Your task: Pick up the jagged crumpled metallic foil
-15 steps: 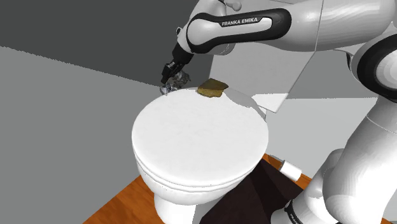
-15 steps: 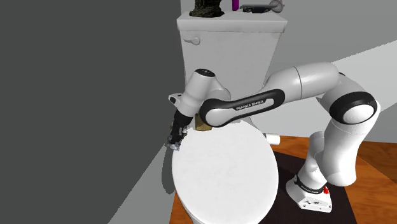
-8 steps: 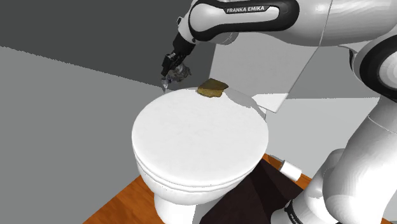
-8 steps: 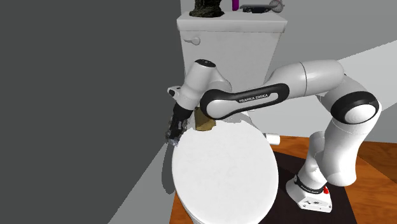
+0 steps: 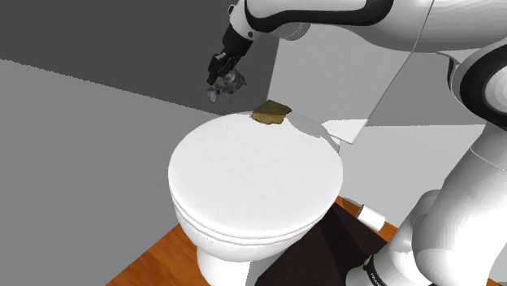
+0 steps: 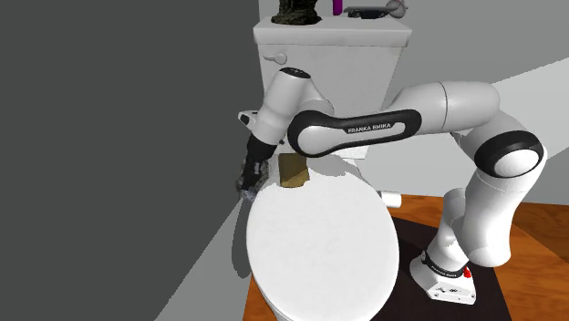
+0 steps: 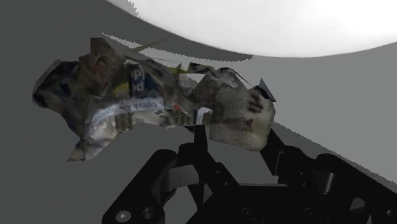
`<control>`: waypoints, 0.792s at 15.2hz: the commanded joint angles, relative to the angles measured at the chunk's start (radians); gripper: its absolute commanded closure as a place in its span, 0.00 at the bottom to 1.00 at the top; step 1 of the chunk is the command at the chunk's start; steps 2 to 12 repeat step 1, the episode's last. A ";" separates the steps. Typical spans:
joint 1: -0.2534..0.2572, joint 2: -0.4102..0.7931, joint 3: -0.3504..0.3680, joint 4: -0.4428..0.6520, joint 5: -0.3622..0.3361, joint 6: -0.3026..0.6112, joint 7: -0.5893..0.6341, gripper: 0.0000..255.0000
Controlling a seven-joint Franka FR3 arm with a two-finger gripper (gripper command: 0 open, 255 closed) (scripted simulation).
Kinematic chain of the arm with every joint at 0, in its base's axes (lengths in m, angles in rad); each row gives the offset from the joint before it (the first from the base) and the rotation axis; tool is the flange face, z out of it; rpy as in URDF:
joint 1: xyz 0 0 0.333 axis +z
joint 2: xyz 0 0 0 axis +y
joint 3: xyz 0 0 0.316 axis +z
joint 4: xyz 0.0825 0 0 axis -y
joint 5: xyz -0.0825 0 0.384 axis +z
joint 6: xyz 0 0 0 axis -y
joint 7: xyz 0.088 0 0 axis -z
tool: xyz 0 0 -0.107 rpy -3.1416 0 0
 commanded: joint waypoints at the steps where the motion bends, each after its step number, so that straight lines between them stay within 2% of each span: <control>1: 0.000 0.002 0.000 0.010 -0.001 -0.008 0.001 1.00; 12: 0.000 0.002 0.000 0.010 -0.001 -0.008 0.001 1.00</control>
